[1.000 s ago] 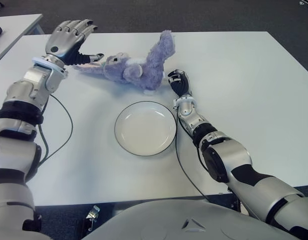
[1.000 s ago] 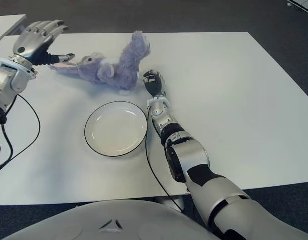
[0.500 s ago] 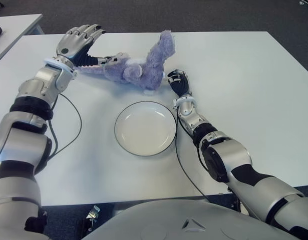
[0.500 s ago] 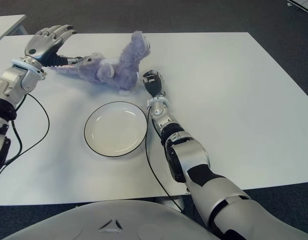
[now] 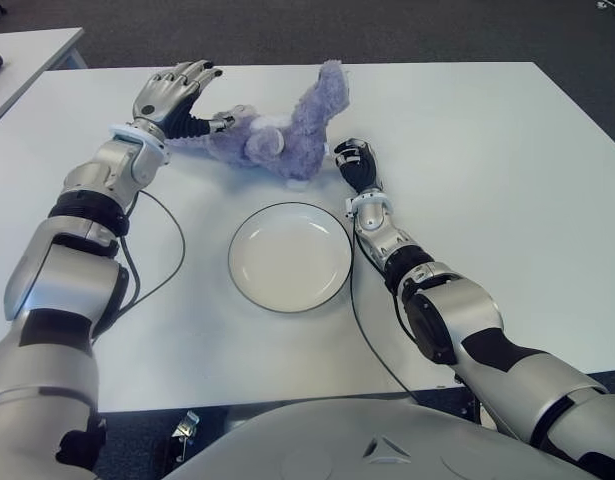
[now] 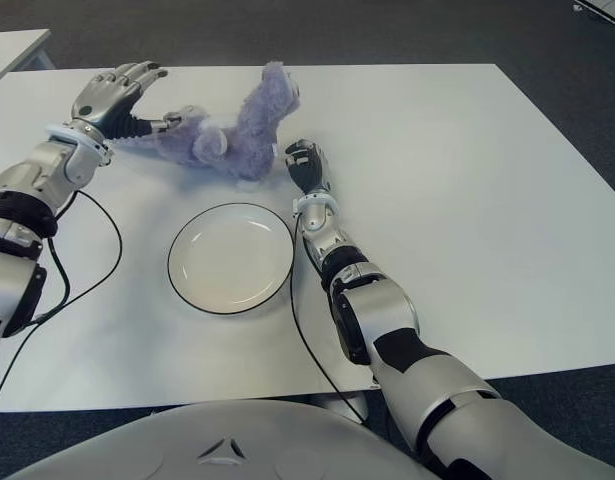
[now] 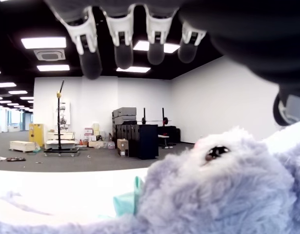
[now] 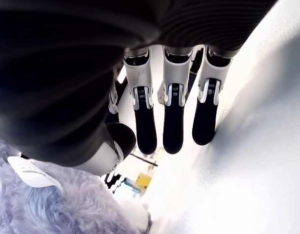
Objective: Put the doll into the plate.
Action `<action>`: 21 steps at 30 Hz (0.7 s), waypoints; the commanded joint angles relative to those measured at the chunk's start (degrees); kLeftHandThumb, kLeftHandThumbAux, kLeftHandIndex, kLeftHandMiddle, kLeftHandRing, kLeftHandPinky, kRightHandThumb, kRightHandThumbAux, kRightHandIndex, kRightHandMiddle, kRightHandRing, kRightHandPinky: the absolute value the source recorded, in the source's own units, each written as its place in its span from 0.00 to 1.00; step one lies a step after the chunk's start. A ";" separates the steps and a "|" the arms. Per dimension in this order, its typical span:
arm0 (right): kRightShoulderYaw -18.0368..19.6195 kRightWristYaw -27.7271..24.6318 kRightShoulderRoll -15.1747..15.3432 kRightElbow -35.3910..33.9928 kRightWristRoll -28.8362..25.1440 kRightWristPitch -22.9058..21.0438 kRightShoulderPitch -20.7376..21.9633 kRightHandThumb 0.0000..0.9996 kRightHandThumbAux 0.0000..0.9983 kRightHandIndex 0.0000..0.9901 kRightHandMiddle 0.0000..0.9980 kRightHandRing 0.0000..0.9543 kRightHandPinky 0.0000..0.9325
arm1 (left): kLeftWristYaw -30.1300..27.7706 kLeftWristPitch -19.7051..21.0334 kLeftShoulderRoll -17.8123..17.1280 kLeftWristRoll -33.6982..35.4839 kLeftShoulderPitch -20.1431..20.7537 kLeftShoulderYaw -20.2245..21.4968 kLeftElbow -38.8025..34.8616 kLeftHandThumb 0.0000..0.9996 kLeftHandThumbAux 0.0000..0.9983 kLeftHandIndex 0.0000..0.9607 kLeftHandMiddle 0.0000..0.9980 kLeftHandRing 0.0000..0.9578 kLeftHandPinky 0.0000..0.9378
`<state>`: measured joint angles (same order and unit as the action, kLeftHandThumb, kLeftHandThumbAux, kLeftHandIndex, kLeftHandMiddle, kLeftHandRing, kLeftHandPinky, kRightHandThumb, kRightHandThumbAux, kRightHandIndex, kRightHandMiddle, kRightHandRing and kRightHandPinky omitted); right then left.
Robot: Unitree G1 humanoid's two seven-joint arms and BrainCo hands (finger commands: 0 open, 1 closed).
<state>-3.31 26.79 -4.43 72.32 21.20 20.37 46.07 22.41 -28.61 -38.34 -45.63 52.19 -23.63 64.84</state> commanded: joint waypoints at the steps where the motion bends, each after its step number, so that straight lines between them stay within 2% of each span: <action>1: 0.55 -1.85 -7.48 7.26 -0.55 -6.57 -8.91 0.70 0.74 0.41 0.31 0.30 0.33 | -1.41 -0.43 0.99 1.02 1.22 -0.53 3.12 0.24 0.31 0.00 0.00 0.08 0.37; 7: 0.70 -1.71 -7.50 7.25 -0.67 -6.50 -9.03 0.70 0.74 0.41 0.31 0.30 0.34 | -2.73 -0.21 1.80 1.72 1.78 -0.66 5.32 0.24 0.32 0.00 0.00 0.09 0.37; 11: 0.46 -1.33 -7.50 7.25 -0.47 -6.31 -9.16 0.70 0.74 0.41 0.31 0.31 0.36 | -3.06 0.06 2.43 2.23 1.85 -0.49 6.30 0.25 0.32 0.00 0.00 0.10 0.41; 13: 0.32 -1.14 -7.52 7.25 -0.33 -6.25 -9.20 0.70 0.74 0.41 0.32 0.31 0.35 | -3.05 0.25 2.93 2.44 1.84 -0.47 6.96 0.26 0.33 0.00 0.00 0.09 0.38; 15: 0.22 -1.13 -7.51 7.25 -0.26 -6.32 -9.16 0.70 0.74 0.41 0.33 0.33 0.40 | -2.93 0.29 3.27 2.38 1.90 -0.66 7.45 0.26 0.32 0.00 0.00 0.09 0.33; 16: 0.18 -1.13 -7.51 7.25 -0.23 -6.35 -9.14 0.70 0.74 0.41 0.38 0.40 0.49 | -2.90 0.29 3.38 2.36 1.94 -0.77 7.61 0.26 0.32 0.00 0.00 0.09 0.29; 17: 0.10 -1.04 -7.52 7.25 -0.15 -6.37 -9.11 0.70 0.74 0.41 0.38 0.41 0.51 | -2.84 0.29 3.54 2.26 2.01 -0.97 7.80 0.26 0.32 0.00 0.00 0.09 0.28; 18: 0.03 -0.97 -7.52 7.26 -0.09 -6.43 -9.10 0.70 0.74 0.41 0.40 0.43 0.51 | -2.79 0.32 3.77 2.11 2.08 -1.20 8.01 0.25 0.32 0.00 0.00 0.07 0.19; 21: -0.06 -0.90 -7.52 7.26 -0.04 -6.50 -9.09 0.70 0.74 0.41 0.41 0.43 0.50 | -2.69 0.34 4.06 1.94 2.21 -1.50 8.34 0.24 0.32 0.00 0.00 0.06 0.15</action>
<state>-3.34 26.96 -4.43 72.32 21.10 20.37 46.12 21.25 -28.62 -35.68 -43.80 53.68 -24.02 71.95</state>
